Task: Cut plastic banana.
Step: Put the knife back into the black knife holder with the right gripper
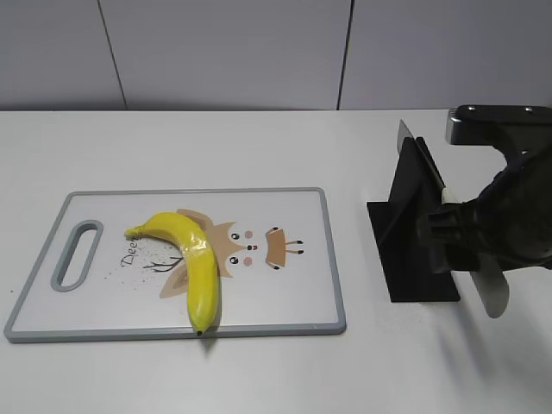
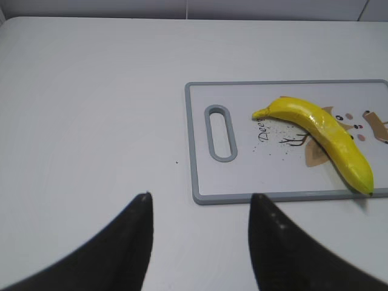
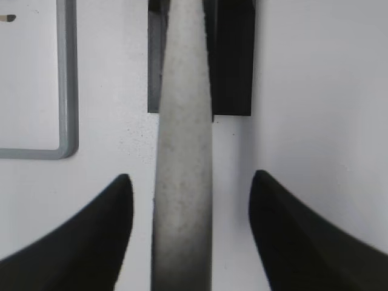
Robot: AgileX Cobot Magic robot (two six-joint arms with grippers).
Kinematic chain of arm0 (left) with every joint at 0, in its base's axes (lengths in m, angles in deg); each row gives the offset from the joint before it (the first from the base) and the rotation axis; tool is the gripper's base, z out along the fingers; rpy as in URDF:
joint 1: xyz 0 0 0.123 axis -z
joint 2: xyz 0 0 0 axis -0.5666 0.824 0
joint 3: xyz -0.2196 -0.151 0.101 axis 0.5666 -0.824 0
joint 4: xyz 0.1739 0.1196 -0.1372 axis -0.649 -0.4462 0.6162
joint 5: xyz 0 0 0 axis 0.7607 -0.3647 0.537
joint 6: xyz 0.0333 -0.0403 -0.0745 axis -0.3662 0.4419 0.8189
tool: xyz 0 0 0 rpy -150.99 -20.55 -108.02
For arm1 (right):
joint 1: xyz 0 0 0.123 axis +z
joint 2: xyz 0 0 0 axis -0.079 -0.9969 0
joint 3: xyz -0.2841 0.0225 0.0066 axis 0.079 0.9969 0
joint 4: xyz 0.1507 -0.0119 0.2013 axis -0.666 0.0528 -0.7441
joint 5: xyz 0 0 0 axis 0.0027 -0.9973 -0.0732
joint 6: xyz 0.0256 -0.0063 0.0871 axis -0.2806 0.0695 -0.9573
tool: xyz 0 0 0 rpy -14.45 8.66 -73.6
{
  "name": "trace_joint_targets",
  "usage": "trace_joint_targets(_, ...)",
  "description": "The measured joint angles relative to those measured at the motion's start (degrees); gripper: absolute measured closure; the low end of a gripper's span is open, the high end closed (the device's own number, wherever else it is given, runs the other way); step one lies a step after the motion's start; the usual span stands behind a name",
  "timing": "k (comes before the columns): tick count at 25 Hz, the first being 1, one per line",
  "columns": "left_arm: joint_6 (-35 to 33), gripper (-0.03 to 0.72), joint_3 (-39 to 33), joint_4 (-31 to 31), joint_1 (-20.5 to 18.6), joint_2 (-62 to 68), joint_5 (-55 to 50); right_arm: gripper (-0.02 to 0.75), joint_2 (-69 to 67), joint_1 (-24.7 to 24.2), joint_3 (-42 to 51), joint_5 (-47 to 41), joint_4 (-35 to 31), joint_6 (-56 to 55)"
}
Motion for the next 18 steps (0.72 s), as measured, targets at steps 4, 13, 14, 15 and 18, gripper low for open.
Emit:
trace_joint_targets(4,0.0,0.196,0.0,0.0,0.0,0.0,0.0,0.097,0.0,0.0,-1.0,0.1,-0.2,0.4)
trace_joint_targets(13,0.0,0.2,0.0,0.0,0.0,0.0,0.0,0.079,10.8,0.0,-5.2,-0.1,-0.2,12.7)
trace_joint_targets(14,0.0,0.2,0.0,0.0,0.0,0.0,0.0,0.082,13.3,0.0,-5.2,-0.7,-0.2,14.4)
trace_joint_targets(15,0.0,0.2,0.0,0.0,0.0,0.0,0.0,0.084,15.7,0.0,-5.2,-2.0,-0.2,16.2)
trace_joint_targets(18,0.0,0.2,0.0,0.0,0.0,0.0,0.0,0.087,23.1,0.0,-3.3,-6.3,-0.2,20.7)
